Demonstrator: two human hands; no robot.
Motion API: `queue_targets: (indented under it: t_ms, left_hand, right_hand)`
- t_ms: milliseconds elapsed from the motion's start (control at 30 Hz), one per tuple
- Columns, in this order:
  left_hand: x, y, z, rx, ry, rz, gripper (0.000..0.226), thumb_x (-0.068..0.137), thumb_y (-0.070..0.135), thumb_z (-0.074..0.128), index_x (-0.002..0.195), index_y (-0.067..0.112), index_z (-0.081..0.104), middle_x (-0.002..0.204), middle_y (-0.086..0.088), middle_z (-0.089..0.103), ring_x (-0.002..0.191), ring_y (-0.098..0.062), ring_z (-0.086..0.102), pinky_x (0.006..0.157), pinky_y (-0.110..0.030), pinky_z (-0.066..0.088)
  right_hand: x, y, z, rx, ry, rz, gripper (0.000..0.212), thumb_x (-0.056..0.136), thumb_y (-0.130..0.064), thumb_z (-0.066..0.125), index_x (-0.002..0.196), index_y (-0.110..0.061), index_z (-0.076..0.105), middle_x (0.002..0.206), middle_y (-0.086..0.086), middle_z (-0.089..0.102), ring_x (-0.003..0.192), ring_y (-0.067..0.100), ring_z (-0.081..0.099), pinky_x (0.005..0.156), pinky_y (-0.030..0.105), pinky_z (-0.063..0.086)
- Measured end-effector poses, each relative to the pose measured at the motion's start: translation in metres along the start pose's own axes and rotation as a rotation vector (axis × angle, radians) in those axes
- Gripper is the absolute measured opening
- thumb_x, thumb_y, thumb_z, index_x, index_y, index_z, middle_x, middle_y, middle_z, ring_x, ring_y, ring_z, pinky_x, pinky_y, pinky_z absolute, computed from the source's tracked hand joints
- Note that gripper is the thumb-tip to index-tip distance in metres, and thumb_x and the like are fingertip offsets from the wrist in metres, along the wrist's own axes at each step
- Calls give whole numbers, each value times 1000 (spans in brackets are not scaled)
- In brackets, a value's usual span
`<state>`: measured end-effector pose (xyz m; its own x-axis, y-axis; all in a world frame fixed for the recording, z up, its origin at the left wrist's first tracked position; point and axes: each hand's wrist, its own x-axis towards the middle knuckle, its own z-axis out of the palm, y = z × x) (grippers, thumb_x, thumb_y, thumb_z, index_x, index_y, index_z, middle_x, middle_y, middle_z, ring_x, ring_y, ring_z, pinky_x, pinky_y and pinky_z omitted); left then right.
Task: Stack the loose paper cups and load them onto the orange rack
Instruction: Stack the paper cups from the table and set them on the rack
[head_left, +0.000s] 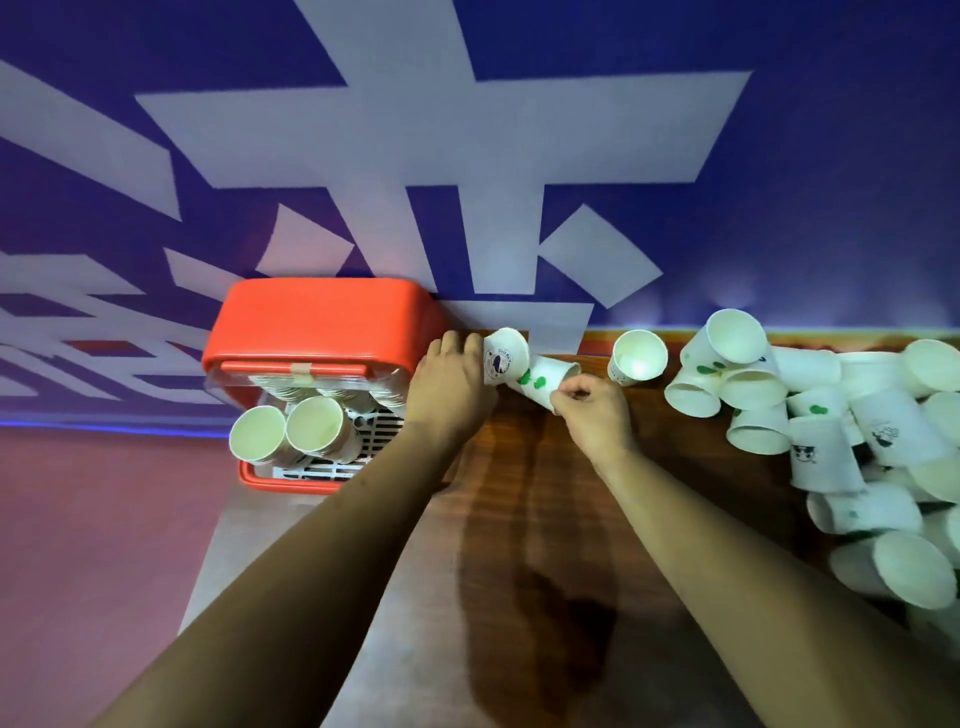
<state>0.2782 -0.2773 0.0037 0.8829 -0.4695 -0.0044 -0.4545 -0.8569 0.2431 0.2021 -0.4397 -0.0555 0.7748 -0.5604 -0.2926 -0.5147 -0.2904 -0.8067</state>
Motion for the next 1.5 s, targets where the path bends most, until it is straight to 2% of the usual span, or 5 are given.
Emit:
queue_targets:
  t_ms: [300,500,967,1233,1500]
  left_hand:
    - [-82,-21,-49,-915,-129,-253,65,82,11,75,136,12,38,122,-8,60,90,-3,58,67,-5,43]
    - [-137,-62,-69,-1195,-209,-193,83,87,-3,65,152,31,27,131,-5,59,106,-10,63,84,-17,52]
    - [-189,-202,-92,-1384,122,-364,73,88,26,74,144,44,32,138,5,56,121,-11,60,91,-26,54]
    - [-174,-257,-92,-1294,237,-375,61,83,20,77,132,35,43,125,2,62,113,-13,62,94,-33,53]
    - [-153,-274,-72,-1131,242,-349,64,80,19,81,125,28,35,122,5,55,108,-13,62,94,-38,55]
  right_hand:
    - [-99,-52,-41,-42,31,-54,4,84,-20,66,85,-17,69,117,2,51,106,15,51,82,22,43]
    - [-149,-97,-15,82,-136,-132,10,86,-19,60,76,-17,62,91,-1,66,88,13,64,61,22,47]
    - [-188,-175,104,40,-283,-325,6,77,-20,72,79,-22,66,97,-4,65,93,14,59,76,27,46]
    - [-182,-182,141,71,-77,-358,56,72,-23,82,118,-26,52,121,-2,54,110,16,53,94,35,47]
    - [-174,-172,181,-95,51,-474,69,69,-14,82,130,-7,51,130,11,49,117,12,39,93,6,23]
